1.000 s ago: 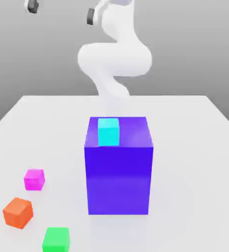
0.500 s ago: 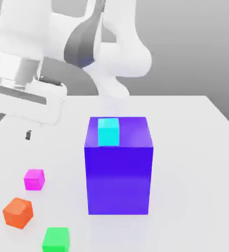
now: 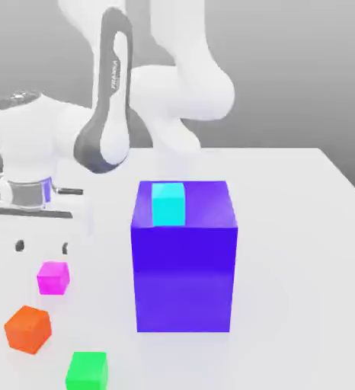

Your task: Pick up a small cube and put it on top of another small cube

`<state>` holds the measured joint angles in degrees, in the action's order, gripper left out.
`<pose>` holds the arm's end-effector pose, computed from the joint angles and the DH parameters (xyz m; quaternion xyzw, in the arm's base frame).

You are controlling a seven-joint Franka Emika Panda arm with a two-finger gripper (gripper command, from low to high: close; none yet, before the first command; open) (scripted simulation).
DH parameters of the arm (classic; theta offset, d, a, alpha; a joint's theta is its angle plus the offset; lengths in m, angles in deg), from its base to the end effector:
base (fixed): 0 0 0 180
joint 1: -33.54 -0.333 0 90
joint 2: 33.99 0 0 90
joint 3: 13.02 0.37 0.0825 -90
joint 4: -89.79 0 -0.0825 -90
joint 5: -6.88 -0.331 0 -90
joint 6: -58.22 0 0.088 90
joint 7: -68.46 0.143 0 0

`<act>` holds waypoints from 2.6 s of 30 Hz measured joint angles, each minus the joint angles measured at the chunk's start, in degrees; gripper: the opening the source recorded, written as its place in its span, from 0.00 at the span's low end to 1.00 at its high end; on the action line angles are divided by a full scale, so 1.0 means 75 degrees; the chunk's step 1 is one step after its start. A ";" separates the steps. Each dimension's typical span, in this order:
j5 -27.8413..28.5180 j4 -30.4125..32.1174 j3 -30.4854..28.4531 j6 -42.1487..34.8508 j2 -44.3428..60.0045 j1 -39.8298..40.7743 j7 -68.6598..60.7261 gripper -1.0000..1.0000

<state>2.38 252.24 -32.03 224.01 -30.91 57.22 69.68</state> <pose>0.2564 -0.2435 0.2566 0.9127 -0.4086 0.0042 0.0005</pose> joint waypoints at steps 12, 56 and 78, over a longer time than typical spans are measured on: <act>-0.2161 -0.0385 0.1930 0.1378 0.1816 0.1429 -0.1657 0.00; -0.0490 -0.4815 0.3635 -0.5721 0.2602 -0.1583 -0.2720 0.00; 0.1243 -0.4863 0.4706 -0.5405 0.2663 -0.0876 -0.9596 0.00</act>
<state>11.70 215.77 3.27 183.47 -10.94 50.66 -2.29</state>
